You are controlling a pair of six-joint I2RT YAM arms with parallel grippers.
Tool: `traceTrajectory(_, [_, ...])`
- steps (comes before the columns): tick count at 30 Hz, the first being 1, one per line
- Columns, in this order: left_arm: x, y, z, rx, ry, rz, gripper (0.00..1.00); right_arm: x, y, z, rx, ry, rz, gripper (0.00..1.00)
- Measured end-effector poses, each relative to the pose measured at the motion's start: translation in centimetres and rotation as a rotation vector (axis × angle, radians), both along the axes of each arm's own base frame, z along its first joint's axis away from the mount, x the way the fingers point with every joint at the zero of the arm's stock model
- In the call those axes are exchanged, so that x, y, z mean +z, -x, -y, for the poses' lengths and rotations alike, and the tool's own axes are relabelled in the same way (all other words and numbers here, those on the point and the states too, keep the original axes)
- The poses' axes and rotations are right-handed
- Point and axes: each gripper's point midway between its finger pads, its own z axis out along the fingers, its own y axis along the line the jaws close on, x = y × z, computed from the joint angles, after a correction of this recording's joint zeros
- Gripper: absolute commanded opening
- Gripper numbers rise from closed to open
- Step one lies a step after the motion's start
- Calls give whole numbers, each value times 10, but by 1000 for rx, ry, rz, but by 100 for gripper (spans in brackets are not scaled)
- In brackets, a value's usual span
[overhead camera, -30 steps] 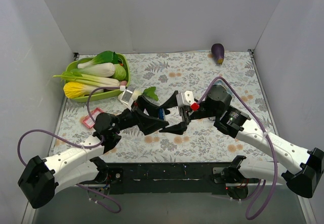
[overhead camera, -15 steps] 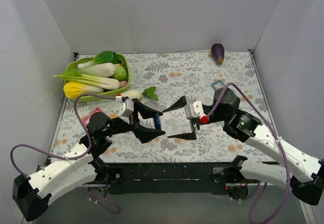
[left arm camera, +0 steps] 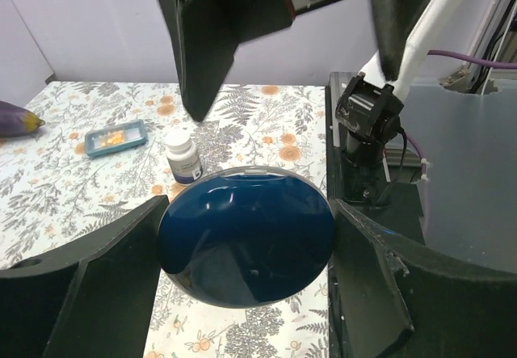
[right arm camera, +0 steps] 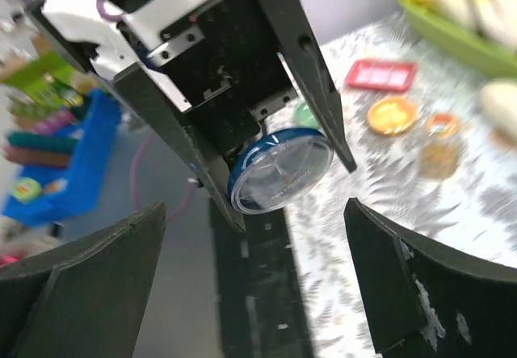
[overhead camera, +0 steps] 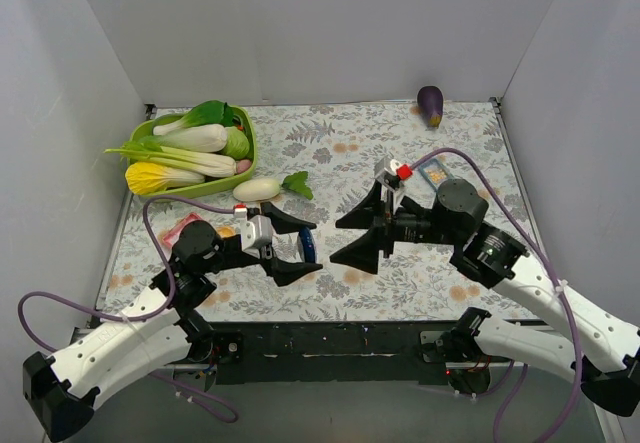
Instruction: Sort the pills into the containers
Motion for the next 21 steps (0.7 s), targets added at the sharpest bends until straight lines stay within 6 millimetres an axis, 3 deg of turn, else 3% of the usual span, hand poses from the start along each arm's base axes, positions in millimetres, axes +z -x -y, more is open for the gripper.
traceTrajectory(6, [6, -3, 2, 3, -5, 30, 29, -33, -7, -15, -49, 34, -439, 98])
traceTrajectory(10, [9, -4, 4, -3, 1, 37, 29, -43, -4, -22, -40, 33, -623, 98])
traceTrajectory(17, [12, -2, 10, -37, 19, 30, 29, -20, 1, -28, 10, -42, -731, 98])
traceTrajectory(21, [29, 1, 11, -56, 82, 49, 29, -15, 0, -30, 22, -58, -774, 98])
